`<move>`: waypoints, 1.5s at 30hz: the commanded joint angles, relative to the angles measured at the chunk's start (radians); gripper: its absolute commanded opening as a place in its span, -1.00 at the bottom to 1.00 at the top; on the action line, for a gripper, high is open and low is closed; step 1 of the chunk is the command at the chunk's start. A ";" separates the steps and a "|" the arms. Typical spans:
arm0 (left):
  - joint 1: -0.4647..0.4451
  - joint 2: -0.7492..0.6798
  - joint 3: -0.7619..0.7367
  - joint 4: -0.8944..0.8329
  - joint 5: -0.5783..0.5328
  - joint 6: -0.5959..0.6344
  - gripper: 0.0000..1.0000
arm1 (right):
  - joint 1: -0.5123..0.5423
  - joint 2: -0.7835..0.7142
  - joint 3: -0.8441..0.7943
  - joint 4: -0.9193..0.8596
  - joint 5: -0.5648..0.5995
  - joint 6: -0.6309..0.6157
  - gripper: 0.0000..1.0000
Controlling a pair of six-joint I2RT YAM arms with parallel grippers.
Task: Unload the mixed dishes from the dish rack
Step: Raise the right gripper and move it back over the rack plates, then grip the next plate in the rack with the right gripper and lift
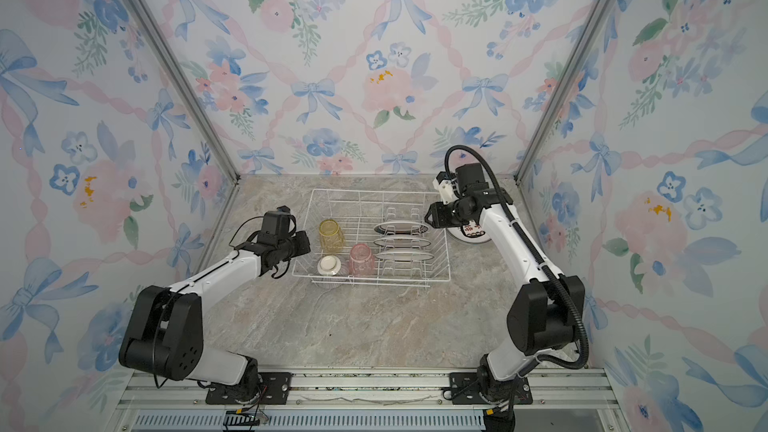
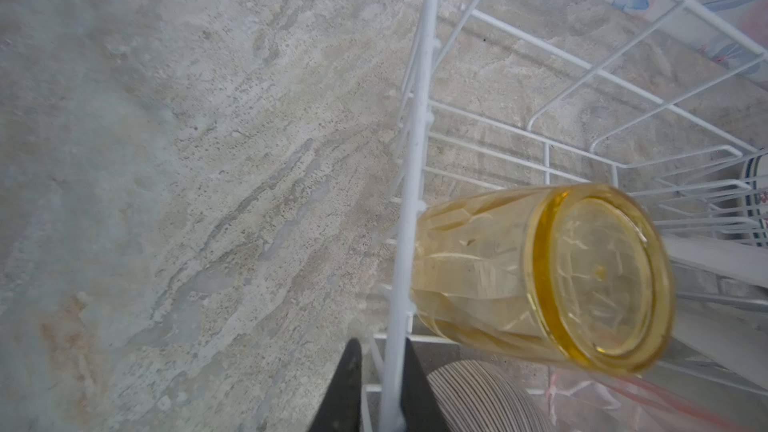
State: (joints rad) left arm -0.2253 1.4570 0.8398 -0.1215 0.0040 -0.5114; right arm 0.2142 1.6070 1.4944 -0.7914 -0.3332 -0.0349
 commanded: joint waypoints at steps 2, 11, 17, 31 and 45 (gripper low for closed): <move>0.003 -0.020 -0.025 -0.035 -0.049 -0.027 -0.63 | 0.059 -0.095 -0.069 0.089 0.081 -0.269 -0.13; 0.000 -0.024 -0.016 -0.031 -0.054 -0.035 -0.59 | 0.124 -0.089 -0.061 0.079 0.090 -0.456 -0.16; 0.002 -0.026 -0.013 -0.029 -0.061 -0.032 -0.59 | 0.179 -0.035 -0.023 0.058 0.123 -0.501 -0.16; 0.022 -0.003 -0.002 -0.019 -0.040 -0.019 -0.58 | 0.253 0.098 0.032 0.117 0.294 -0.544 -0.16; 0.055 0.023 0.016 -0.015 -0.013 0.000 -0.57 | 0.267 0.211 0.113 0.118 0.308 -0.577 -0.18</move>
State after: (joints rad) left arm -0.2012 1.4609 0.8410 -0.1207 0.0341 -0.5274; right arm 0.4644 1.7885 1.5681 -0.6785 -0.0353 -0.5903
